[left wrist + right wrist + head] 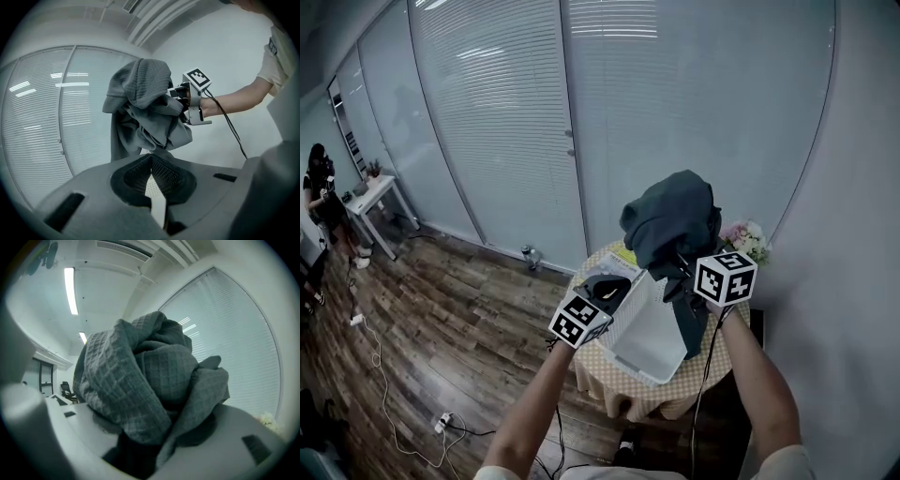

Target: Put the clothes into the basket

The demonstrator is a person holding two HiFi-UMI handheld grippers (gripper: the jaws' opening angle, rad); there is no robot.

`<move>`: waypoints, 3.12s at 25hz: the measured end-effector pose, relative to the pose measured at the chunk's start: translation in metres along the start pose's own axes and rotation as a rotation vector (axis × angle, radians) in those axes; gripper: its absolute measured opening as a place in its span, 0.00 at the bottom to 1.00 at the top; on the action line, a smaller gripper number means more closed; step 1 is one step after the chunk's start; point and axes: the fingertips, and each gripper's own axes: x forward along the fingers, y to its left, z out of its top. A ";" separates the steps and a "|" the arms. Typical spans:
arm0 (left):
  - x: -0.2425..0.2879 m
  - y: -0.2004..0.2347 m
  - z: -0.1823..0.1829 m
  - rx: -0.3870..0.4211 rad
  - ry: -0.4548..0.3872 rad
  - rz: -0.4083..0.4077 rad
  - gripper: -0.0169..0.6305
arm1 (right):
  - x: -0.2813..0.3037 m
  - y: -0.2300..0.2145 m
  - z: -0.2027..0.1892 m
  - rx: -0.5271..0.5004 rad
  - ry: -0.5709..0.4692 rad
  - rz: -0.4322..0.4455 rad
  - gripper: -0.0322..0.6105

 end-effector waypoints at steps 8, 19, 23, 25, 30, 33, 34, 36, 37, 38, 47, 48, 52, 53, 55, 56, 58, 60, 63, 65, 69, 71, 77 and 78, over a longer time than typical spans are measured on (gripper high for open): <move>0.019 0.008 -0.021 0.013 0.009 -0.006 0.05 | 0.022 0.001 0.008 -0.005 -0.052 0.026 0.46; 0.039 0.024 -0.003 0.040 -0.014 -0.124 0.05 | -0.001 -0.018 -0.021 0.035 -0.013 -0.094 0.46; 0.058 0.008 -0.017 0.037 -0.012 -0.155 0.05 | -0.032 -0.039 -0.086 0.082 0.045 -0.134 0.46; 0.059 0.003 -0.019 0.041 -0.017 -0.152 0.05 | -0.045 -0.041 -0.111 0.102 0.076 -0.146 0.46; 0.067 -0.001 -0.022 0.045 -0.013 -0.151 0.05 | -0.061 -0.039 -0.157 0.158 0.140 -0.154 0.46; 0.065 -0.006 -0.032 0.036 -0.009 -0.151 0.05 | -0.065 -0.028 -0.191 0.176 0.192 -0.145 0.46; 0.065 -0.007 -0.036 0.035 -0.007 -0.151 0.05 | -0.066 -0.025 -0.201 0.181 0.208 -0.141 0.46; 0.061 -0.010 -0.040 0.031 -0.004 -0.152 0.05 | -0.067 -0.019 -0.218 0.191 0.241 -0.131 0.46; 0.059 -0.011 -0.042 0.027 -0.003 -0.152 0.05 | -0.068 -0.017 -0.226 0.195 0.261 -0.124 0.46; 0.058 -0.010 -0.043 0.022 -0.003 -0.149 0.05 | -0.069 -0.015 -0.234 0.194 0.285 -0.117 0.46; 0.048 0.005 -0.044 0.011 -0.014 -0.130 0.05 | -0.057 -0.004 -0.295 0.158 0.550 -0.127 0.47; 0.047 0.007 -0.046 0.010 -0.012 -0.129 0.05 | -0.056 -0.002 -0.300 0.137 0.583 -0.121 0.49; 0.044 0.013 -0.053 0.003 -0.009 -0.130 0.05 | -0.058 0.003 -0.305 -0.046 0.669 -0.088 0.60; 0.043 0.014 -0.055 -0.002 -0.011 -0.130 0.05 | -0.058 0.005 -0.303 -0.079 0.669 -0.074 0.61; 0.043 0.013 -0.058 -0.023 -0.020 -0.129 0.05 | -0.058 0.006 -0.297 -0.099 0.651 -0.057 0.61; 0.044 0.012 -0.060 -0.032 -0.021 -0.130 0.05 | -0.057 0.004 -0.294 -0.098 0.639 -0.057 0.61; 0.045 0.011 -0.064 -0.038 -0.016 -0.134 0.05 | -0.054 0.000 -0.288 -0.093 0.615 -0.064 0.61; 0.045 0.011 -0.067 -0.041 -0.013 -0.137 0.05 | -0.051 -0.003 -0.282 -0.092 0.597 -0.072 0.61; 0.040 0.013 -0.070 -0.043 -0.009 -0.134 0.05 | -0.046 -0.002 -0.280 -0.105 0.589 -0.074 0.61; 0.037 0.016 -0.072 -0.046 -0.008 -0.127 0.05 | -0.043 -0.004 -0.277 -0.103 0.571 -0.082 0.61; 0.033 0.021 -0.075 -0.046 -0.001 -0.114 0.05 | -0.036 -0.009 -0.266 -0.097 0.498 -0.096 0.60; 0.031 0.024 -0.076 -0.046 0.000 -0.109 0.05 | -0.032 -0.010 -0.258 -0.102 0.462 -0.099 0.60; 0.032 0.023 -0.076 -0.041 0.001 -0.111 0.05 | -0.025 -0.010 -0.239 -0.104 0.397 -0.090 0.50; 0.033 0.021 -0.076 -0.038 0.002 -0.115 0.05 | -0.025 -0.011 -0.236 -0.102 0.386 -0.091 0.46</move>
